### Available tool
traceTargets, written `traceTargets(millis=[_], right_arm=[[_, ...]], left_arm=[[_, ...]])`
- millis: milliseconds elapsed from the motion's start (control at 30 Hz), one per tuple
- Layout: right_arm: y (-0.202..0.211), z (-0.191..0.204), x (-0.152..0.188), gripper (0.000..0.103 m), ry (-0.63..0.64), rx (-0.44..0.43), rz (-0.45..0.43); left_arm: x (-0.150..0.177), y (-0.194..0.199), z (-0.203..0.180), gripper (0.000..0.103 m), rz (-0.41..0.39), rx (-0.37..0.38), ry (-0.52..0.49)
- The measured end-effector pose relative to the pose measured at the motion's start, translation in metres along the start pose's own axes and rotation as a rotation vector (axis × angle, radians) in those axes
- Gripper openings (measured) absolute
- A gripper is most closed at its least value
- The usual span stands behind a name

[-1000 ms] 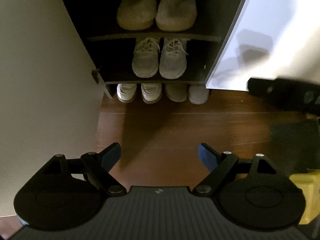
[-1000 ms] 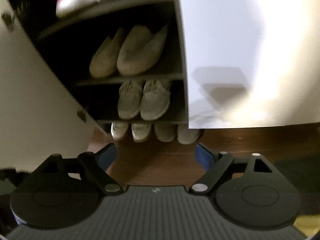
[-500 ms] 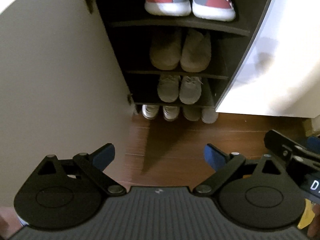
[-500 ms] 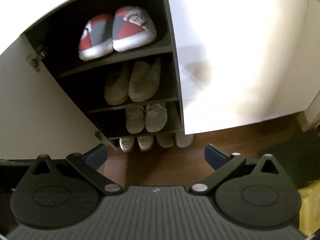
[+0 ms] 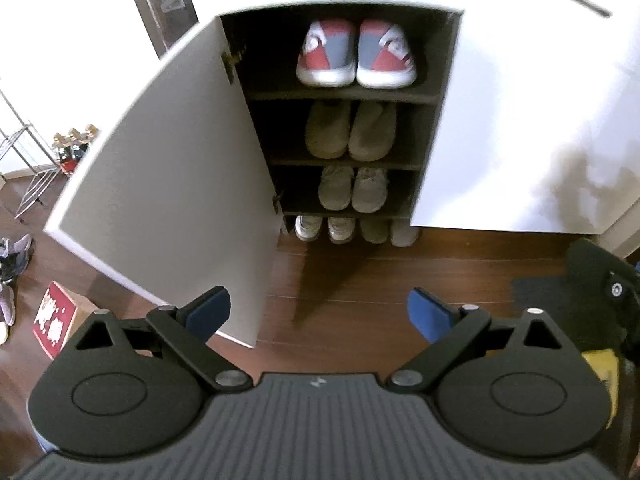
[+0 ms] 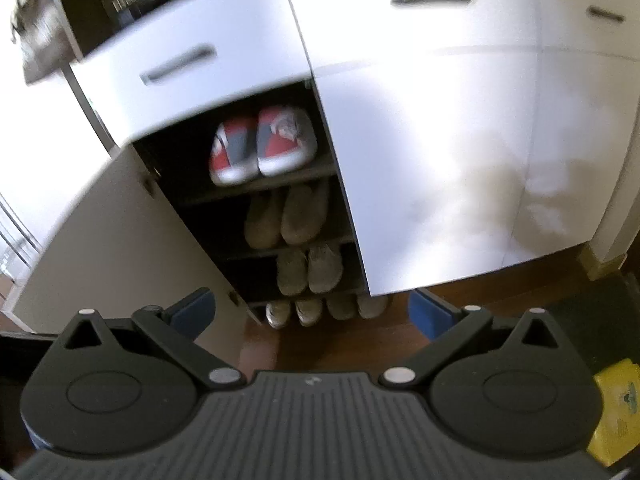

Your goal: Organize scattered shoes

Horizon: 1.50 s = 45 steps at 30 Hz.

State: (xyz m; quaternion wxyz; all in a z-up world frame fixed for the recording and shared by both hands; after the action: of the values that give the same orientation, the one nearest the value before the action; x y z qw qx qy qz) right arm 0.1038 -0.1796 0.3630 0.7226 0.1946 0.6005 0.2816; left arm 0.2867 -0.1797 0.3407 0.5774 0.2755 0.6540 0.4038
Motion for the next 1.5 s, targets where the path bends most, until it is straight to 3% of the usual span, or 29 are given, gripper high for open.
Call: traceTargets(millis=[267,433,567,867,1133,1300,1500], right_arm=[[0.127,-0.003,-0.026,0.102,0.022,-0.019,-0.127],[0.171,-0.001,-0.027,0.102,0.033,-0.025,-0.142],[0.194,0.008,-0.027,0.102,0.072,-0.028,-0.133],[0.198,0.022,-0.028,0.102,0.114,-0.018,-0.097],[0.191,0.016,-0.034,0.102,0.109,-0.009,-0.085],[0.191,0.005,-0.038,0.102,0.105,0.004,-0.083],[0.181,-0.006,-0.036,0.102,0.097,0.013,-0.052]], left_arm=[[0.027,0.116,-0.004,0.101,-0.093,0.024,0.044],[0.038,0.152,-0.003,0.100,-0.092,0.024,0.055],[0.041,0.174,0.002,0.100,-0.115,-0.029,0.029],[0.041,0.190,0.003,0.100,-0.109,0.014,-0.003],[0.026,0.200,-0.002,0.101,-0.158,0.045,-0.020],[0.016,0.194,-0.020,0.101,-0.161,0.009,-0.094],[0.014,0.179,-0.031,0.101,-0.125,0.026,-0.081]])
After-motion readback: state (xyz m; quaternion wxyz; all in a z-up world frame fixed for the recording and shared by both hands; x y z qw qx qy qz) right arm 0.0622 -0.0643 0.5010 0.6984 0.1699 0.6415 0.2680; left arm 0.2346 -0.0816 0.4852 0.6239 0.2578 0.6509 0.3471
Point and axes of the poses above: each gripper's, at about its wrist camera, not at the fingertips, and y roughly against the way its jaws point, z to its left, x to its underside, the point moved 10 cm from there along -y, roughly the way its jaws point, and after that the axes turned 4 degrees about y, right-handed, at the moved point
